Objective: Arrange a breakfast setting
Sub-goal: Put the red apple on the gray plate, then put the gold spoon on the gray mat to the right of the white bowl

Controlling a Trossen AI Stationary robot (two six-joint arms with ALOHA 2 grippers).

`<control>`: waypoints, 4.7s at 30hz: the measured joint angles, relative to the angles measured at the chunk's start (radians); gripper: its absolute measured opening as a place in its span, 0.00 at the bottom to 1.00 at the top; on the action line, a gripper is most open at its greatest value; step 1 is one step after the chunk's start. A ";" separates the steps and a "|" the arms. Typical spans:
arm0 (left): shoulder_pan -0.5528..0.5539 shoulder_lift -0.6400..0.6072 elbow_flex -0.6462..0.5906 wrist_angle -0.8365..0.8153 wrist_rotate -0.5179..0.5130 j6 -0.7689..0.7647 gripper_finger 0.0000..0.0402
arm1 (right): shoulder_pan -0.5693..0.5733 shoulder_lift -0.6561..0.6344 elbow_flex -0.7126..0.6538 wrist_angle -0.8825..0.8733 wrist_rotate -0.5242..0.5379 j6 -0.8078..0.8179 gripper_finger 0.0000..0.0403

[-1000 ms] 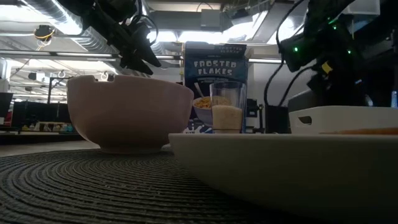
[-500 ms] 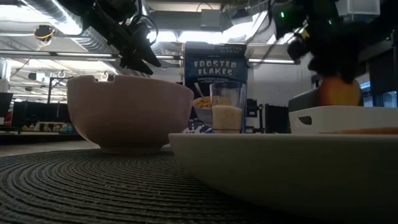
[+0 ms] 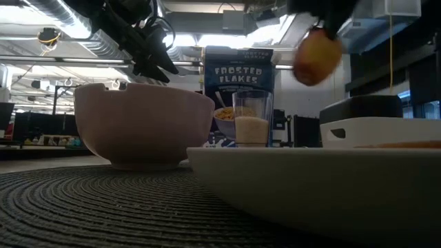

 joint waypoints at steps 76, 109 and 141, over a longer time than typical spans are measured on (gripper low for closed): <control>0.001 0.000 0.000 -0.240 -0.076 0.063 0.77 | 0.492 0.773 0.568 -0.010 0.056 0.103 0.79; 0.001 0.000 0.000 -0.239 -0.075 0.063 0.77 | 0.474 0.773 0.568 -0.156 0.028 0.167 0.94; -0.029 -0.079 0.130 -0.759 0.611 -0.198 0.77 | 0.103 0.431 0.568 0.173 0.367 -0.439 0.62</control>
